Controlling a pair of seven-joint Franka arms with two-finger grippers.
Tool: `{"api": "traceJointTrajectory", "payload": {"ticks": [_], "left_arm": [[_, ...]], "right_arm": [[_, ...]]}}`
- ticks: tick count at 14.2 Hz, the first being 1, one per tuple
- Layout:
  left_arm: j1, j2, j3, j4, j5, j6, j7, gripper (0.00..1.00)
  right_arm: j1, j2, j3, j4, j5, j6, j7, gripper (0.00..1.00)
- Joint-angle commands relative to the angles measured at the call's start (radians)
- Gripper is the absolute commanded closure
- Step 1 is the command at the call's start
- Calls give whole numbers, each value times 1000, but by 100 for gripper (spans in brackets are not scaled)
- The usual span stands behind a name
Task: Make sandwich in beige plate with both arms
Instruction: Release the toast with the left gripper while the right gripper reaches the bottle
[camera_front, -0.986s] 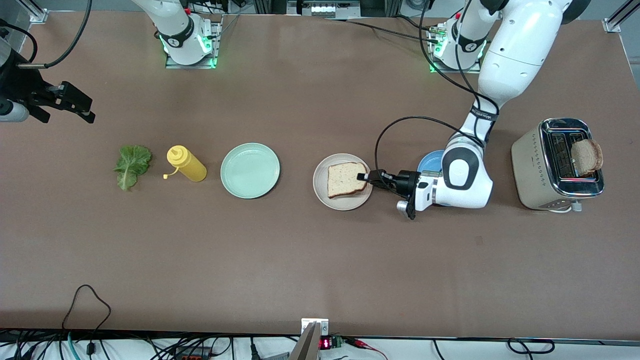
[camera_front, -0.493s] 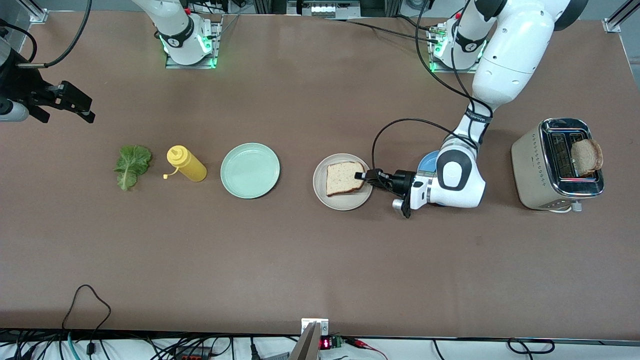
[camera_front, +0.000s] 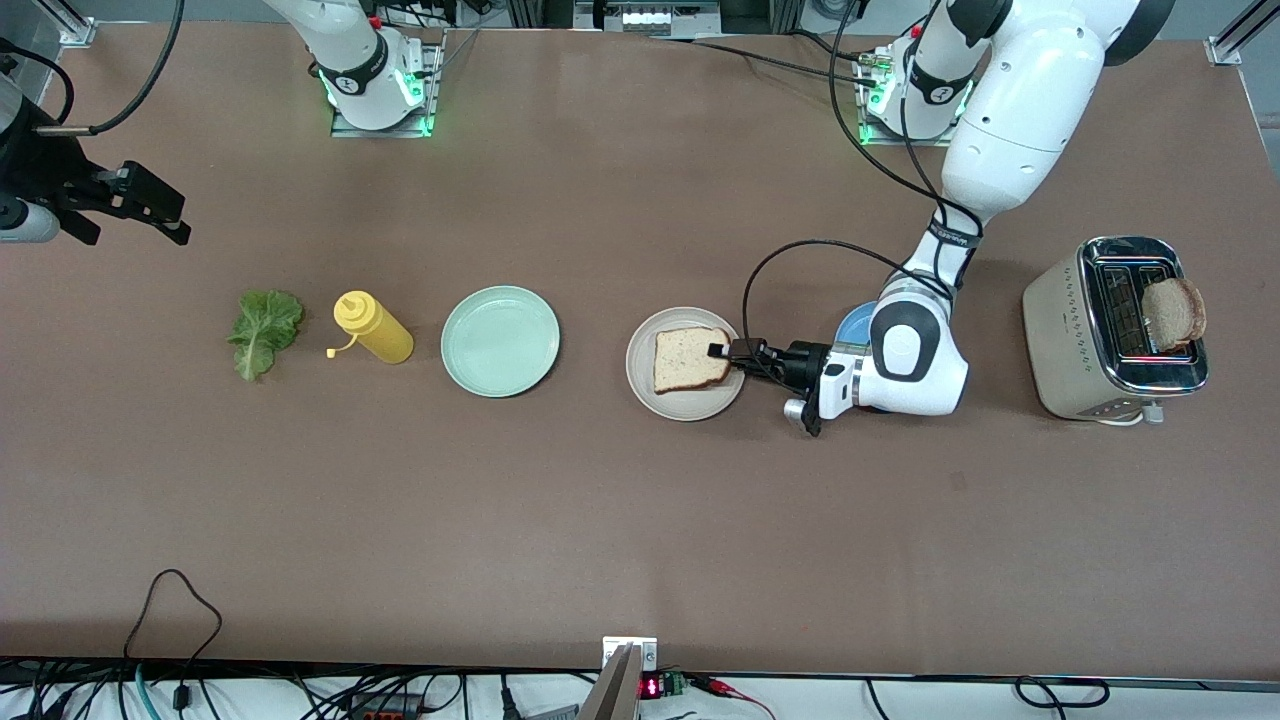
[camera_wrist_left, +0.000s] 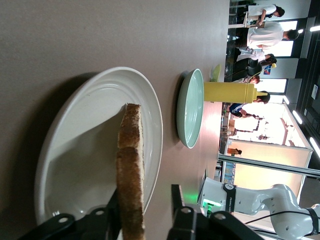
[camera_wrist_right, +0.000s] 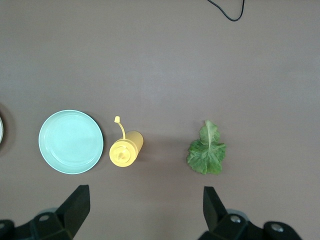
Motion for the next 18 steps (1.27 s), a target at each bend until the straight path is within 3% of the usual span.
{"api": "traceJointTrajectory", "payload": {"ticks": [1,5,10,13,18], "left_arm": [[-11,-34,16,-11,67,28,21,0],[-11,-126,16,0,346,55,-142,0],[-9,-256,5,17,749,44,-420,0],[-3,-301,16,21,925,13,-483,0],[7,-311,22,182,1245,-175,-603,0]], "right_arm": [[-11,-8,6,-5,-2,-21,-24,0],[-29,2,-1,-9,38,-24,-250,0],[-143,-6,-8,-107,281,-8,-534,0],[-218,-15,-9,-199,419,41,-754,0],[-341,-26,-11,-389,663,100,-1134,0]]}}
